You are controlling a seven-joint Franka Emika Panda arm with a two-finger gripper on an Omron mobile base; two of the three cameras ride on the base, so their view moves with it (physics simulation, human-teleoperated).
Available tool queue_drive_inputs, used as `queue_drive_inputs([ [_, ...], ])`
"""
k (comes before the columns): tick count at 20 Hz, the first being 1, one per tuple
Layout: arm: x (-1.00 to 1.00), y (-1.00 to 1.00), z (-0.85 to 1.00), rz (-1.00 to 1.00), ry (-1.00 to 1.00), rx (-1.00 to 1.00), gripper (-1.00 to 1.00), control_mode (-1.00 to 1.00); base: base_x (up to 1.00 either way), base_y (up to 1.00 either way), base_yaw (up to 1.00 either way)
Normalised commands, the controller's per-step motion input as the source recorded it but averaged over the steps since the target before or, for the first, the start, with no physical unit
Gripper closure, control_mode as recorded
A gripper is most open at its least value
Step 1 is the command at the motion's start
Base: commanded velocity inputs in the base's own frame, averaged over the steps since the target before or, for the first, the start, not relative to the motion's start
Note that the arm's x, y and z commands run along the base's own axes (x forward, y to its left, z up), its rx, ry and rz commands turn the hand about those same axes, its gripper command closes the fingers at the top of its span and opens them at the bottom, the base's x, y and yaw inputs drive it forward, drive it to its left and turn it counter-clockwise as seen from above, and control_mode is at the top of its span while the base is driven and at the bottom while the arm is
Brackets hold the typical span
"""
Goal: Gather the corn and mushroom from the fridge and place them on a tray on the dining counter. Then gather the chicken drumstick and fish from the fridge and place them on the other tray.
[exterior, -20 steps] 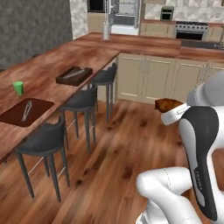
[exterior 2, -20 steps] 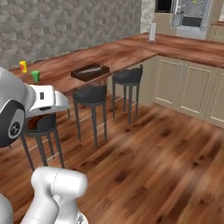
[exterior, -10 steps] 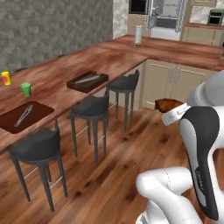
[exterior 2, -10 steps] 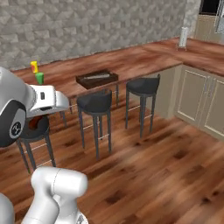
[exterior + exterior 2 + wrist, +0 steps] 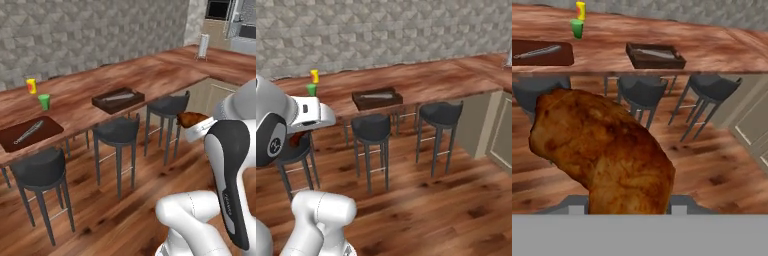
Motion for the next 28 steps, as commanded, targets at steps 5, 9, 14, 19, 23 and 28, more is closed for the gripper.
queue_drive_inputs([
  [5, 0.0, 0.0, 0.0, 0.0, 0.0, 0.0, 1.0, 1.0, 0.06, -0.79, 0.49],
  [9, 0.0, 0.0, 0.0, 0.0, 0.0, 0.0, 1.0, 1.0, 0.18, -0.93, 0.39],
  [14, 0.0, 0.0, 0.0, 0.0, 0.0, 0.0, 1.0, 1.0, 0.18, -0.94, 0.34],
  [19, 0.0, 0.0, 0.0, 0.0, 0.0, 0.0, 1.0, 1.0, 0.42, -0.71, 0.35],
  [23, 0.0, 0.0, 0.0, 0.0, 0.0, 0.0, 1.0, 1.0, 0.61, -0.52, 0.28],
  [28, 0.0, 0.0, 0.0, 0.0, 0.0, 0.0, 1.0, 1.0, 0.68, -0.34, 0.12],
])
